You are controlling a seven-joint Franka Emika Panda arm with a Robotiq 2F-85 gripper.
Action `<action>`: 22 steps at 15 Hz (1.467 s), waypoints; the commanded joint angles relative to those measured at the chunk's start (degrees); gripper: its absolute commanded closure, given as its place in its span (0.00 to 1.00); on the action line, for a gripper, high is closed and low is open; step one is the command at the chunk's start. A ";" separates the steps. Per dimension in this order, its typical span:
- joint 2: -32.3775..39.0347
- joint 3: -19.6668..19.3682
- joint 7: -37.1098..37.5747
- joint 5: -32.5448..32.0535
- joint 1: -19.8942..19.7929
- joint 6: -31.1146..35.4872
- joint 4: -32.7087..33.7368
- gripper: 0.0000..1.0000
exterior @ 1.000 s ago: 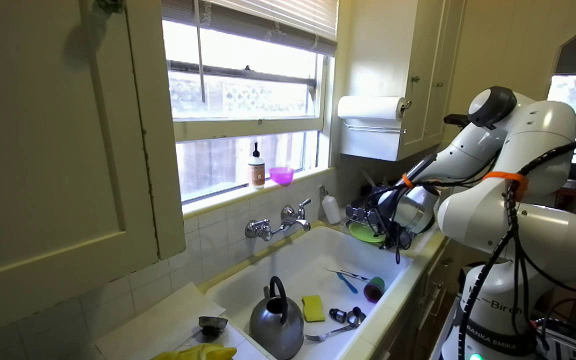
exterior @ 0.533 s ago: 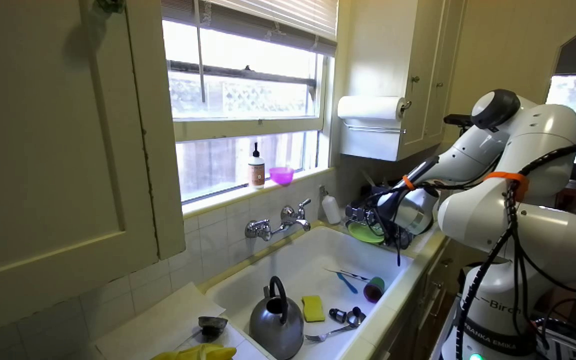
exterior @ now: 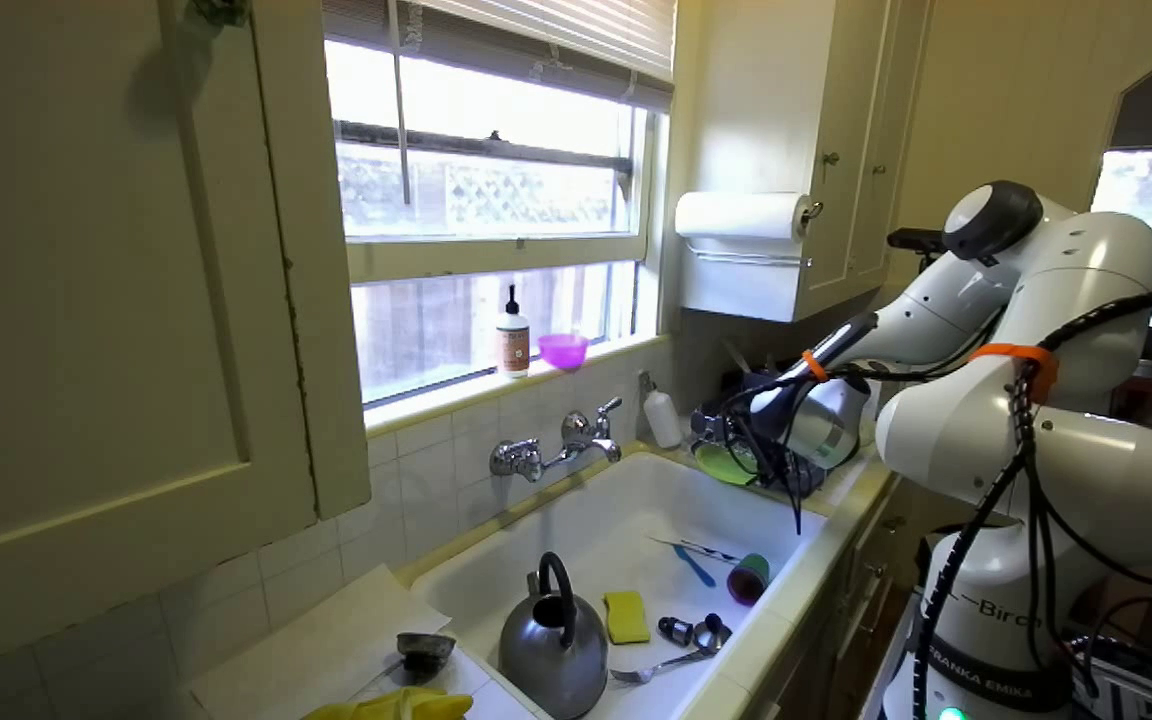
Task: Pick up the yellow lid from the sink and put it on top of the counter
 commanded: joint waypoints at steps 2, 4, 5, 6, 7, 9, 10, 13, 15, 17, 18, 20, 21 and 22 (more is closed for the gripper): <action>0.43 2.27 -4.15 -1.04 -1.40 -3.21 -0.93 0.00; 0.00 2.64 -6.06 -0.16 -0.98 -5.40 -0.97 0.00; 0.11 2.88 -7.02 0.33 -0.78 -6.06 -0.77 0.00; 0.09 2.96 -7.91 0.90 -0.32 -6.89 -0.44 0.00; 0.25 3.08 -8.79 1.41 0.13 -7.79 0.02 0.00; 0.11 2.12 -10.30 3.28 2.46 -9.67 1.41 0.27; 0.30 2.07 -11.17 3.92 3.06 -10.76 1.96 0.27; -0.64 -0.08 -13.73 7.76 7.55 -11.63 3.89 0.44; -1.19 -1.84 -15.23 10.28 10.71 -11.84 5.16 0.60; -1.54 -3.58 -16.28 11.91 13.41 -12.49 6.25 0.76; -1.71 -4.45 -16.63 12.53 14.62 -12.74 6.69 0.82; -2.30 -6.27 -17.13 13.63 16.83 -13.01 7.24 0.98; -2.64 -7.25 -17.19 14.09 17.78 -13.06 7.36 1.00; -2.95 -8.01 -17.35 14.49 18.40 -13.02 7.39 1.00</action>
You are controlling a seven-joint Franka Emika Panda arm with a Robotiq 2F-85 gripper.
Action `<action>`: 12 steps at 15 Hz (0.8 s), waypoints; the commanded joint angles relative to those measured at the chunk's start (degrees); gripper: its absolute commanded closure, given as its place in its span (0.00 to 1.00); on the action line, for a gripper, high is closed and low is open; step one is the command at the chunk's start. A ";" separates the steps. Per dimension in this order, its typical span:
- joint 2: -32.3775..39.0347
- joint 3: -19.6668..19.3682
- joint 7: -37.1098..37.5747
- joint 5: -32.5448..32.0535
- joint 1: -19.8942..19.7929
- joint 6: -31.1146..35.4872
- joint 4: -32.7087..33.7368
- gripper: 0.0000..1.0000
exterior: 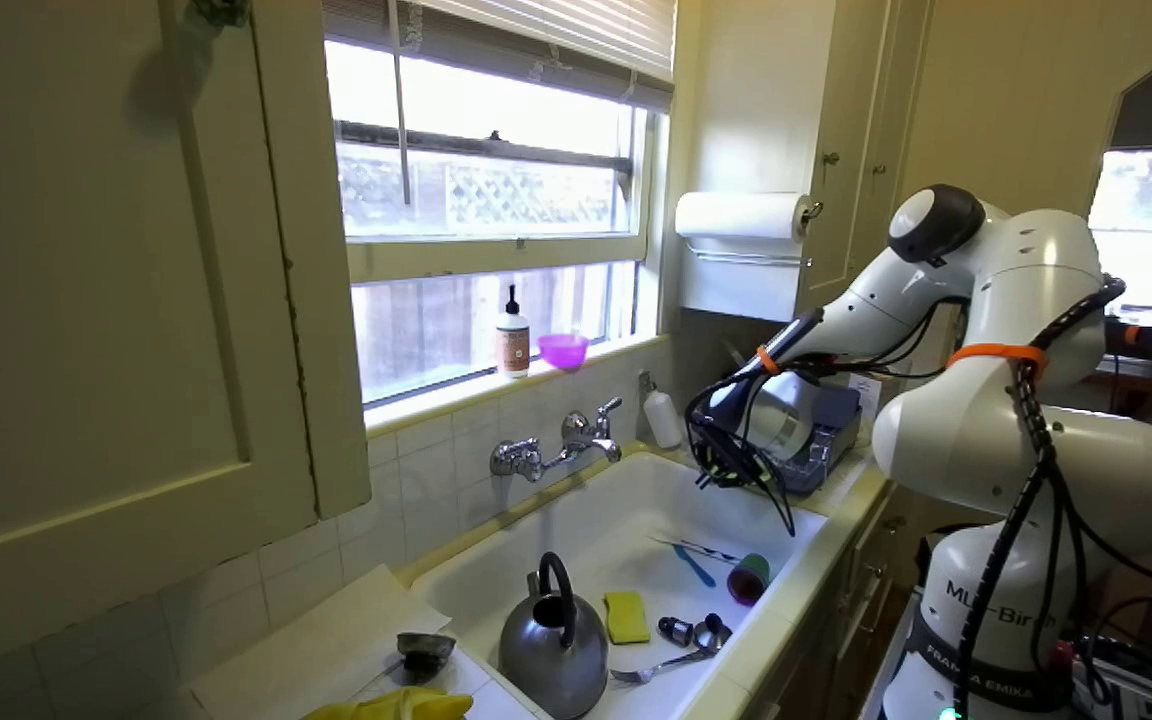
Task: Pick up the yellow lid from the sink and put it on top of the counter
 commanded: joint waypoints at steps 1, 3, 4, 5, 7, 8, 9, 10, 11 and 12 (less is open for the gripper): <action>-2.51 -3.59 -1.59 3.11 3.45 -2.28 0.62 1.00; -3.07 -5.08 -1.64 3.50 4.33 -2.06 0.69 1.00; -3.25 -5.49 -1.65 3.51 4.49 -2.00 0.63 1.00; -3.51 -6.23 -1.63 3.63 4.97 -1.91 0.65 1.00; -4.04 -7.37 -1.50 3.81 5.66 -1.74 0.54 1.00; -4.17 -7.83 -1.51 3.85 5.90 -1.74 0.56 1.00; -4.34 -8.39 -1.46 3.98 6.34 -1.75 0.65 1.00; -4.38 -8.79 -1.47 4.02 6.67 -1.83 0.76 1.00; -4.46 -9.04 -1.46 4.09 6.87 -1.94 0.82 1.00; -4.52 -9.38 -1.40 4.23 7.29 -2.02 0.94 1.00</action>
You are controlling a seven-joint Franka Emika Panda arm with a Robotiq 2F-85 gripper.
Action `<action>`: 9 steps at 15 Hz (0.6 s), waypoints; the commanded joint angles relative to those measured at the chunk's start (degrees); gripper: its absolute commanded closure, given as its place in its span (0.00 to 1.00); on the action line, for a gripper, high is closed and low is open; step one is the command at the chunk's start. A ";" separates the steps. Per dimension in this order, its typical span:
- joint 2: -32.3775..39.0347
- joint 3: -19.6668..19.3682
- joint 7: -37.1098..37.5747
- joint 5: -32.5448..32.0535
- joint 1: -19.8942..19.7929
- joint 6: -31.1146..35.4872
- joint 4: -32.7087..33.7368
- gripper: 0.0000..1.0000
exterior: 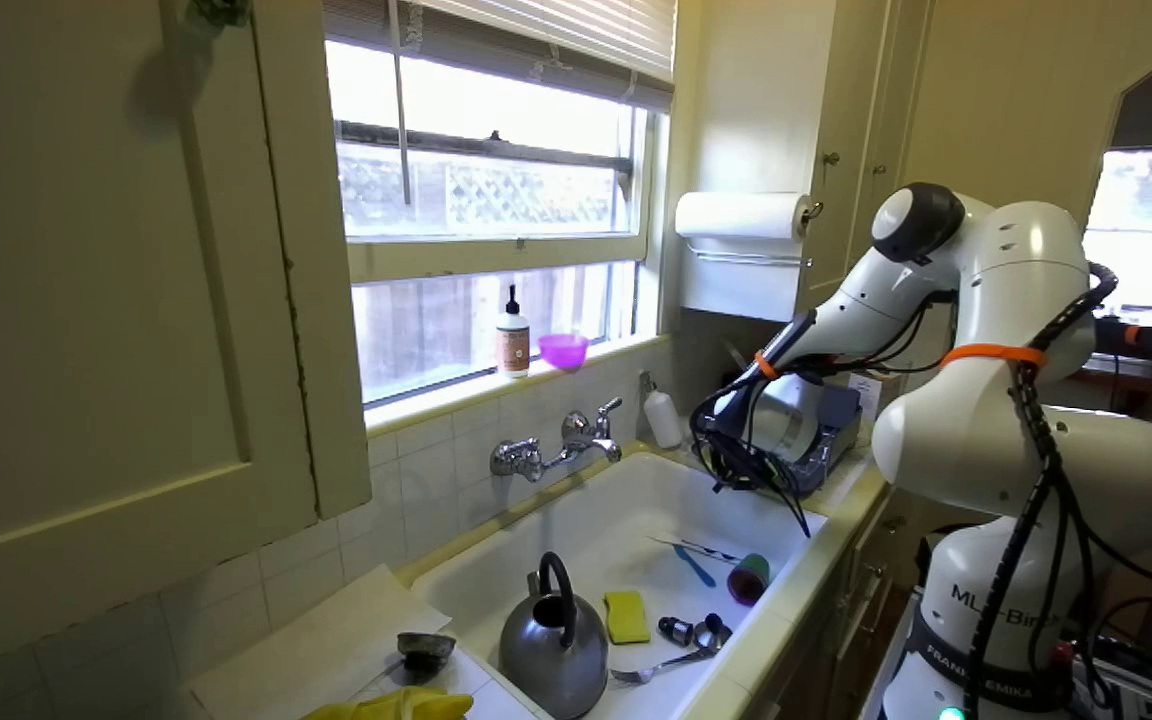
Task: Pick up the yellow lid from the sink and put it on top of the counter
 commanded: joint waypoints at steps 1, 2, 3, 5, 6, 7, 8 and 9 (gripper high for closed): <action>-1.90 -2.38 -0.95 2.34 1.93 -1.83 0.50 1.00; -2.04 -2.60 -0.91 2.41 2.03 -1.73 0.47 1.00; -2.14 -2.70 -0.87 2.46 2.04 -1.63 0.43 1.00; -2.35 -2.90 -0.80 2.58 2.29 -1.53 0.42 1.00; -2.30 -2.71 -0.84 2.49 2.20 -1.69 0.42 1.00; -2.36 -2.62 -0.94 2.40 2.23 -1.82 0.28 1.00; -2.52 -2.82 -0.97 2.44 2.37 -1.70 0.16 1.00; -2.57 -2.90 -0.89 2.51 2.10 -1.65 0.17 1.00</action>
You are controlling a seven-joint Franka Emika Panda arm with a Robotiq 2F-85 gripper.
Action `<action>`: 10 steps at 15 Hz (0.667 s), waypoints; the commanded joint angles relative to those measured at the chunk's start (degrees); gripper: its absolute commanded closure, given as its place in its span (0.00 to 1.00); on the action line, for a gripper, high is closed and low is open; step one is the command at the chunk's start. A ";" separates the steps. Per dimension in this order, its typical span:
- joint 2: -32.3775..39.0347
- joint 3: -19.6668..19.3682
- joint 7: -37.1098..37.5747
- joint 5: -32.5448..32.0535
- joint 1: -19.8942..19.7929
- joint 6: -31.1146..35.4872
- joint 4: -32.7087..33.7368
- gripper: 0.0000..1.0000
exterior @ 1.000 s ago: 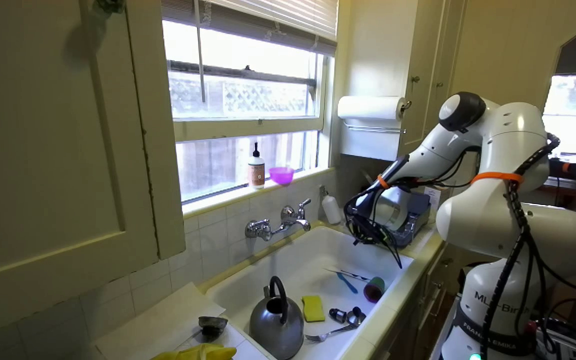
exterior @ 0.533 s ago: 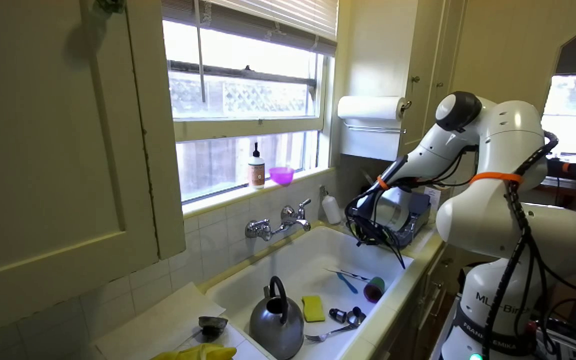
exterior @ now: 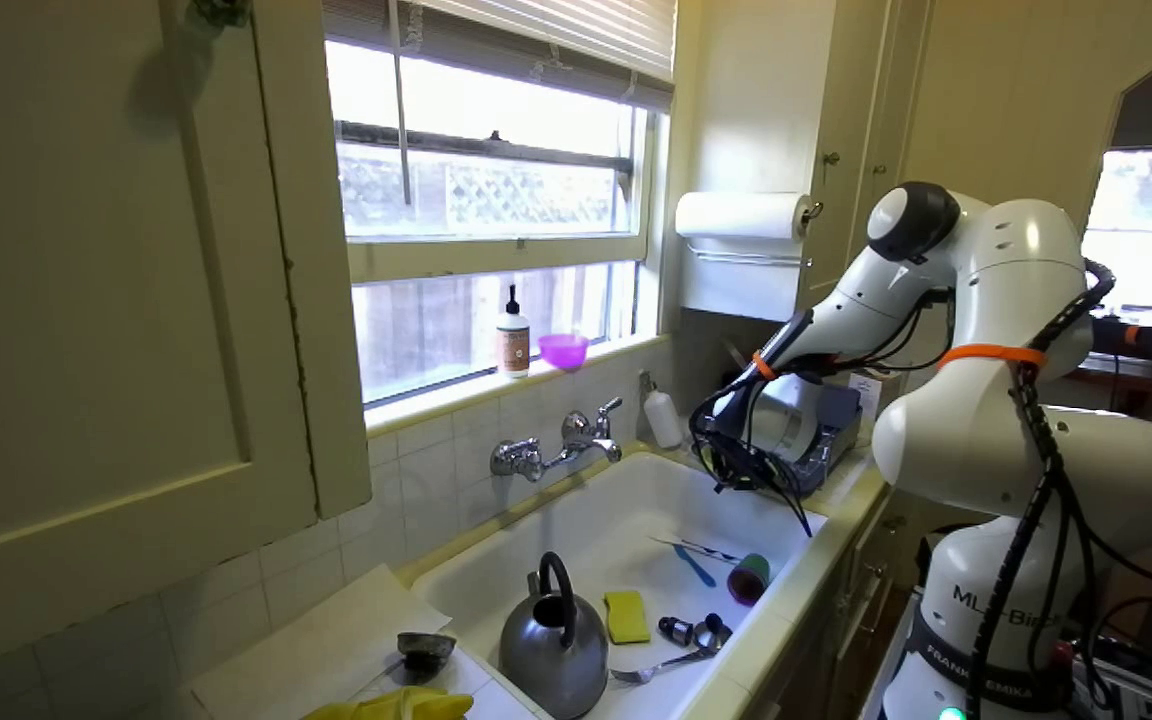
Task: Pick up the yellow lid from the sink and put it on top of the counter
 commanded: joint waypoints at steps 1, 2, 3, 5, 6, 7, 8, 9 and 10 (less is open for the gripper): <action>-1.77 -1.49 -0.84 2.04 0.31 -1.59 0.23 1.00; -1.81 -1.71 -0.81 2.14 0.42 -1.60 0.21 1.00; -1.81 -1.89 -0.77 2.25 0.49 -1.54 0.19 1.00; -1.77 -1.52 -0.74 2.20 -0.13 -1.43 -0.08 1.00; -1.93 -1.83 -0.75 2.29 0.19 -1.27 -0.24 1.00; -1.97 -1.82 -0.77 2.28 0.12 -1.36 -0.29 1.00; -1.92 -1.19 -0.74 2.13 -0.48 -1.54 -0.43 1.00; -2.04 -1.00 -0.83 2.04 -0.28 -1.41 -0.69 1.00; -2.17 -0.84 -0.85 2.01 0.04 -1.17 -0.96 1.00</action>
